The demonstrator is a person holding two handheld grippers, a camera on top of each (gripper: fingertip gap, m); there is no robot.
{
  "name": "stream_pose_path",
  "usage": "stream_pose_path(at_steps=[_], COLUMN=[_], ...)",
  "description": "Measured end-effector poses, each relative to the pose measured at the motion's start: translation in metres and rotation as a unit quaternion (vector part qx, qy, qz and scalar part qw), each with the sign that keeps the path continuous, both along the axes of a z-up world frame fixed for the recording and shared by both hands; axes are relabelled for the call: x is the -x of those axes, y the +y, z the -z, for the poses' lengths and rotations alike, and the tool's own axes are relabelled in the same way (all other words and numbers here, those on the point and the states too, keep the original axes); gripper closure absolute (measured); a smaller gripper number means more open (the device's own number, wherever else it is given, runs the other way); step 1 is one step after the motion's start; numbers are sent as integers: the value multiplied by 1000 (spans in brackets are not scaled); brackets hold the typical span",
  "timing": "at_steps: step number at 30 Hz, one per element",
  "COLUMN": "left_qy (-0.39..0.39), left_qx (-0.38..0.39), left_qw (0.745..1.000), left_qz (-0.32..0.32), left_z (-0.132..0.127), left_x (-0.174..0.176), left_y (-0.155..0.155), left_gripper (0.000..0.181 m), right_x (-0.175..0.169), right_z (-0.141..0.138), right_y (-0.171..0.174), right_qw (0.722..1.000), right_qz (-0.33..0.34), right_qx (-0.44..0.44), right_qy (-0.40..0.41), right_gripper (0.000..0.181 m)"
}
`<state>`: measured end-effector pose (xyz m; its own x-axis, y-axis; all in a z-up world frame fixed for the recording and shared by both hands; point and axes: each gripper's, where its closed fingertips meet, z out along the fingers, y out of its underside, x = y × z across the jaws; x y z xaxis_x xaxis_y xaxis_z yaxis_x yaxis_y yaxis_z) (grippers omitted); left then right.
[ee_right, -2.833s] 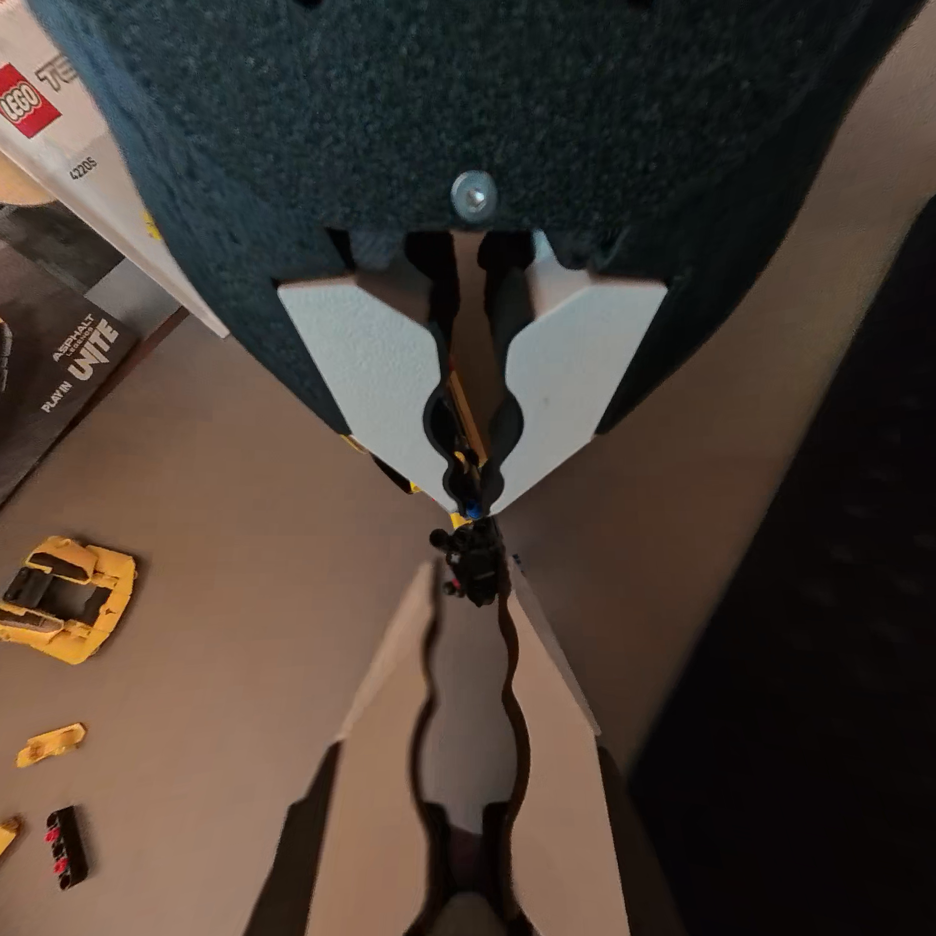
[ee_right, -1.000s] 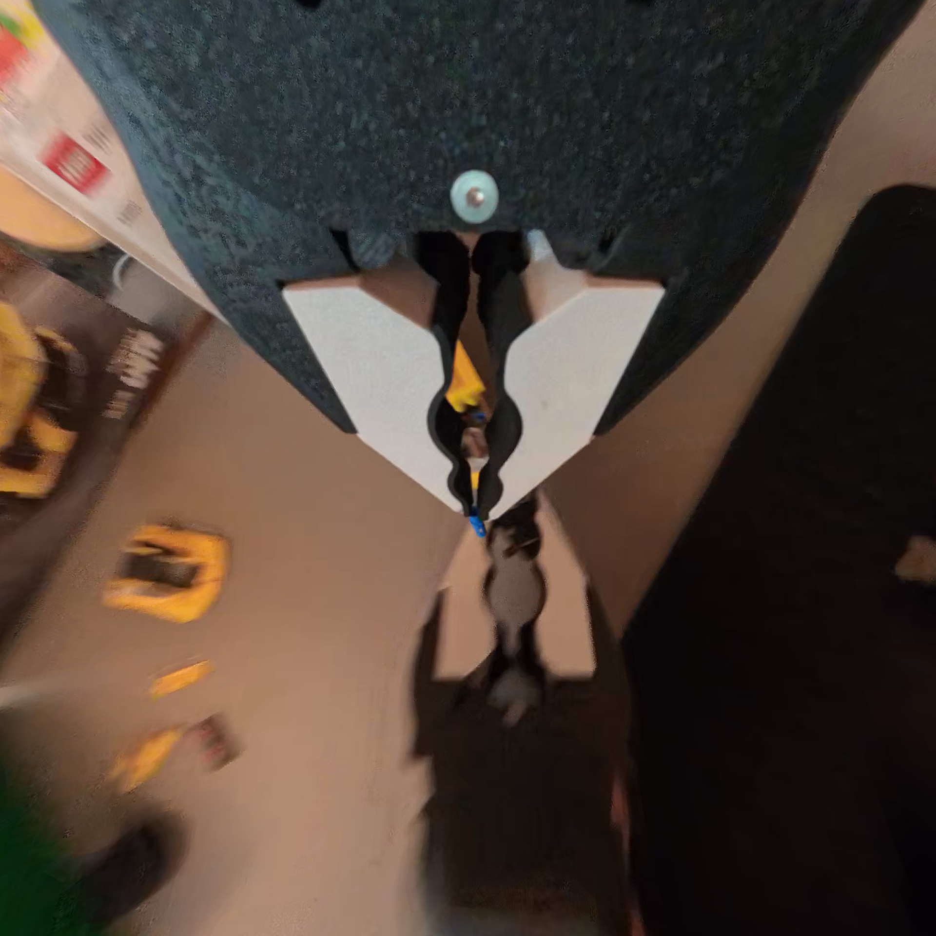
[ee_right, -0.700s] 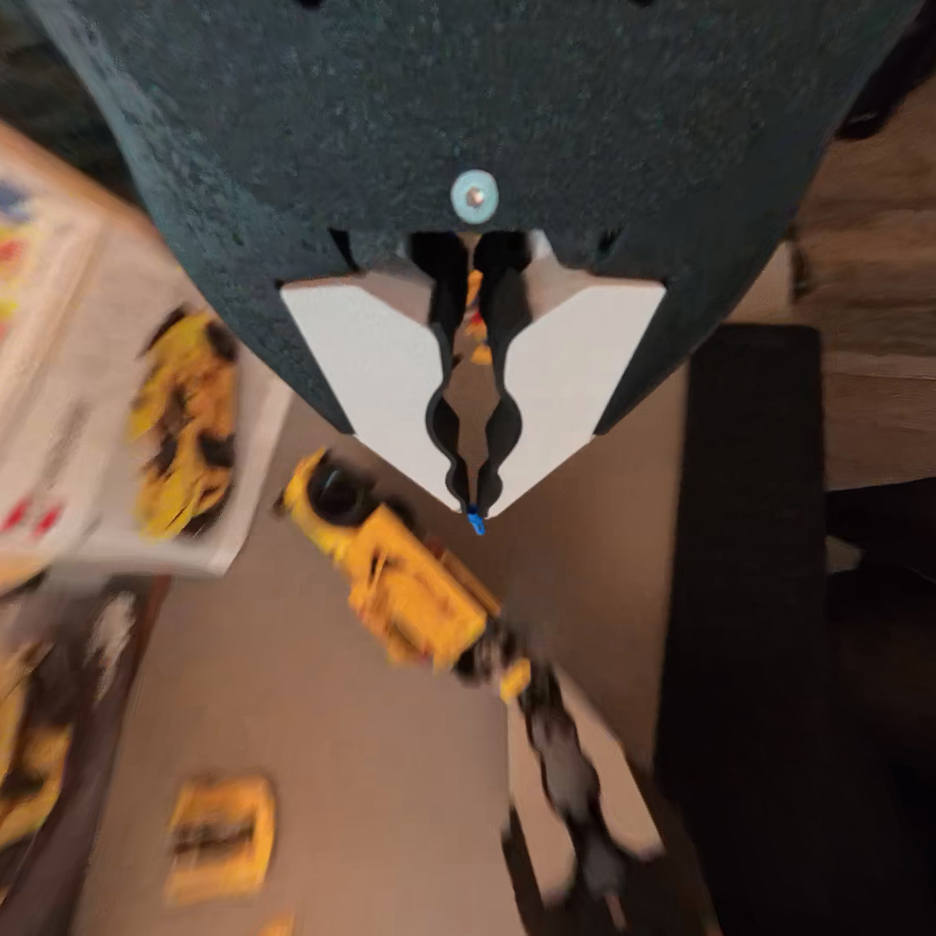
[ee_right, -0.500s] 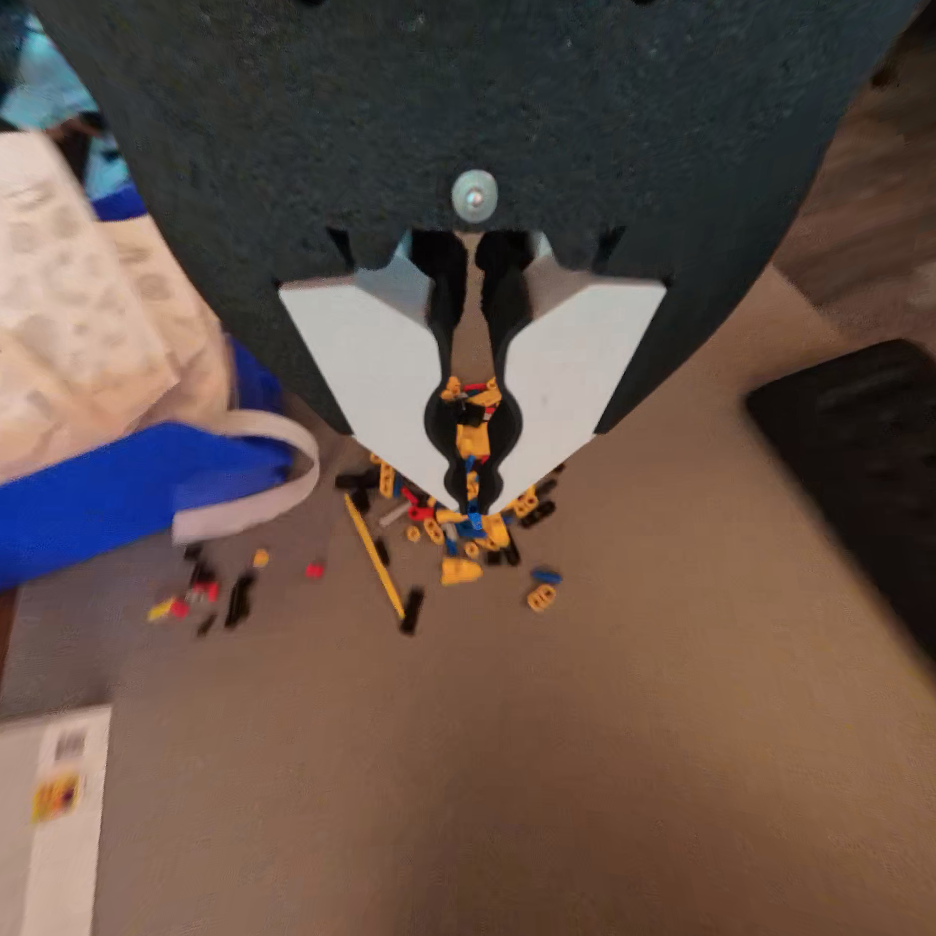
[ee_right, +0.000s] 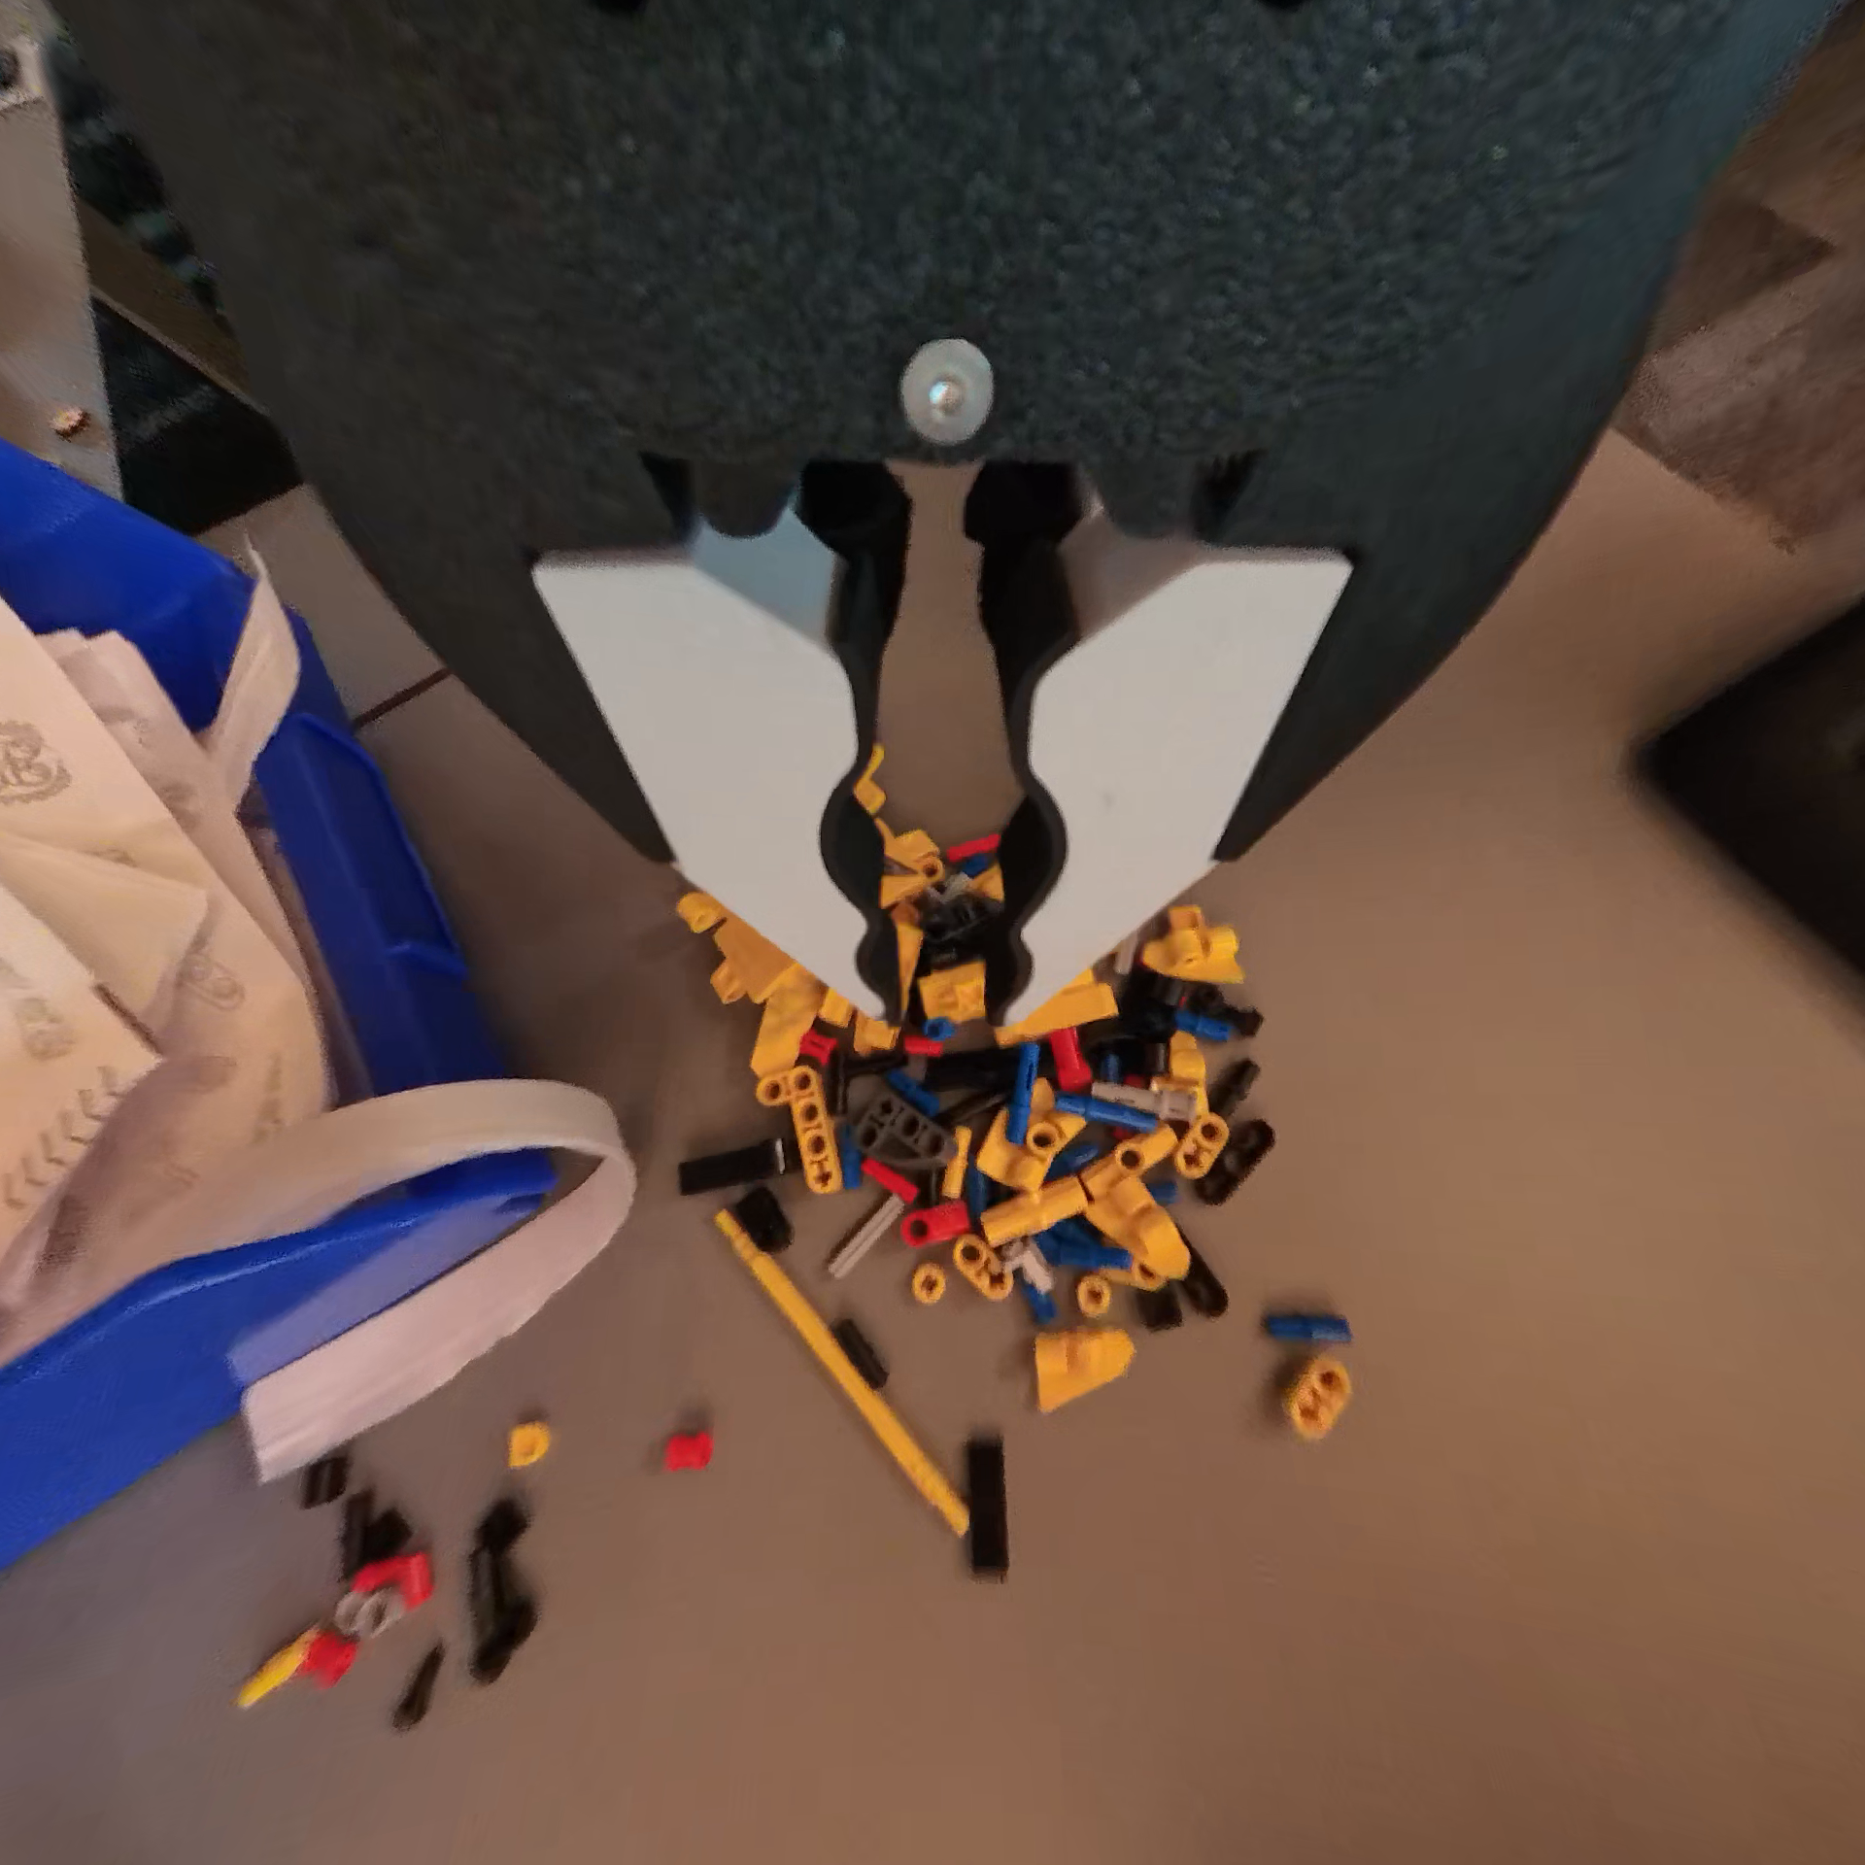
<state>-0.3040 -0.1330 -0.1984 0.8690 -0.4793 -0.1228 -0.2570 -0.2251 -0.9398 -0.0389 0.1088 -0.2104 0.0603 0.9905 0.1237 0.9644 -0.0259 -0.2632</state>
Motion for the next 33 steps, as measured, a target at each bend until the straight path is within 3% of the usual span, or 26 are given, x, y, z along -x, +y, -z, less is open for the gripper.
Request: stream_pose_path(at_steps=[2, 5, 8, 10, 13, 16, 18, 20, 22, 23, 25, 30, 33], left_qy=[0, 1, 3, 2, 4, 6, 0, -3, -2, -2, -4, -2, -3], left_qx=[0, -1, -2, -1, -2, 1, 5, 6, 6, 5, 6, 5, 4], left_qw=[1000, 1000, 1000, 1000, 1000, 1000, 1000, 1000, 1000, 1000, 1000, 1000, 1000], left_qz=[0, -1, -2, -2, -1, -2, -1, -1, -1, -2, -3, -2, 0], left_z=[0, 0, 0, 0, 0, 0, 0, 0, 0, 0, 0, 0, 0], left_x=[0, 0, 1, 1, 2, 4, 5, 6, 6, 6, 6, 6, 5], left_y=[0, 0, 0, 0, -1, -1, -1, -1, -1, -1, -1, -1, -2], left_gripper=[156, 156, 156, 156, 156, 156, 157, 157, 157, 157, 157, 156, 157], right_x=[12, 9, 50, 105, 187, 228, 244, 257, 257, 254, 254, 261, 265], right_z=[-19, -37, -67, -94, -128, -109, -86, -88, -107, -107, -95, -70, -68], right_y=[-2, 6, -12, -49, -136, -235, -260, -251, -230, -222, -215, -222, -222], right_qw=[999, 999, 995, 981, 927, 881, 878, 855, 797, 783, 789, 822, 820], right_qz=[8, 4, -7, -34, -130, -219, -222, -166, -71, -43, -7, -27, -25], right_qx=[6, -36, -31, 1, 41, 122, 95, 26, -13, -23, -13, -20, 24], right_qy=[41, 17, 93, 189, 350, 401, 414, 490, 600, 621, 614, 568, 571], right_gripper=[166, 162, 160, 149, 139, 135, 137, 150, 166, 166, 157, 165, 161])
